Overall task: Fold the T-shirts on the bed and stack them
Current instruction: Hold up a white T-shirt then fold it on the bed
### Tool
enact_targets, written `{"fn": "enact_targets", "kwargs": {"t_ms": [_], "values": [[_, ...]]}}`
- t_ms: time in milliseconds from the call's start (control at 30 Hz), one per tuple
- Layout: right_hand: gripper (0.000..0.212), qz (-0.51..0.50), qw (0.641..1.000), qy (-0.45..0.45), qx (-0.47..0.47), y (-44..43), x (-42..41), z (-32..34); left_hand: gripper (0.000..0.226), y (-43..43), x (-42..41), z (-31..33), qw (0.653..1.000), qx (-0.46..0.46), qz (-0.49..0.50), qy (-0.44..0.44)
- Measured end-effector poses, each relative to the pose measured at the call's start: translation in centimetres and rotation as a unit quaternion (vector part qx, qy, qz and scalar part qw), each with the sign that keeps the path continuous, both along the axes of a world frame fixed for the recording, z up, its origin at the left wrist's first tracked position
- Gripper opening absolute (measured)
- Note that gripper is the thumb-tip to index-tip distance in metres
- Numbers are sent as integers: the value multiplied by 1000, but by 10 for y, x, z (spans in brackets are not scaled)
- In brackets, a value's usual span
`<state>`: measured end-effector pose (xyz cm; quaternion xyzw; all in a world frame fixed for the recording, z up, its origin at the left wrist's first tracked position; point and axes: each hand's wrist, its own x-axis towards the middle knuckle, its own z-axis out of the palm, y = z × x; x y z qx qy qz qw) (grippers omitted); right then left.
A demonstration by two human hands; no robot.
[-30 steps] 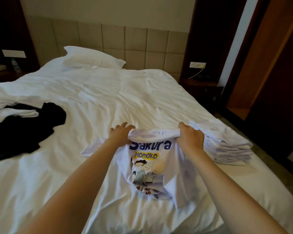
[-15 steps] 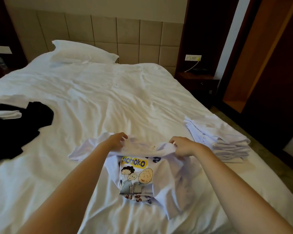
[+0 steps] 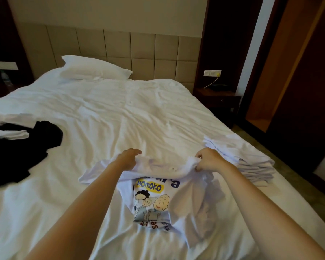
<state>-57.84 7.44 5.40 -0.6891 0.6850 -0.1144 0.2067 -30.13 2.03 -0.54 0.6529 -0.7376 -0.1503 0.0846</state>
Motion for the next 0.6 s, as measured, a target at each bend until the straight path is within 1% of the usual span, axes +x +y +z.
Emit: {"fn": "enact_targets", "kwargs": {"t_ms": [67,100,167,233,333,433,500,600], "values": [[24,27,995,-71,61,5,-2,5,57,-6,-1,0,1000,0,7,-21],[21,27,992,-96,75,7,-3,6,56,-8,-3,-1,999,15,2,-49],[10,22,990,-117,81,7,-5,3,54,-9,-7,-6,993,43,-12,-109],[2,16,991,-112,75,5,-7,-3,50,-13,-11,-13,990,42,-24,-133],[20,1,993,-114,22,-4,-11,-13,40,-15,-14,-20,991,2,-31,-132],[28,-44,992,-97,-61,-13,-12,-17,34,-16,-11,-18,988,-10,-46,-147],[28,-79,985,-106,-110,-17,-11,-14,35,-19,-6,-18,988,4,-72,-136],[13,-104,971,-152,-154,-19,-8,-9,39,-17,-6,-19,990,61,-110,-65]]}}
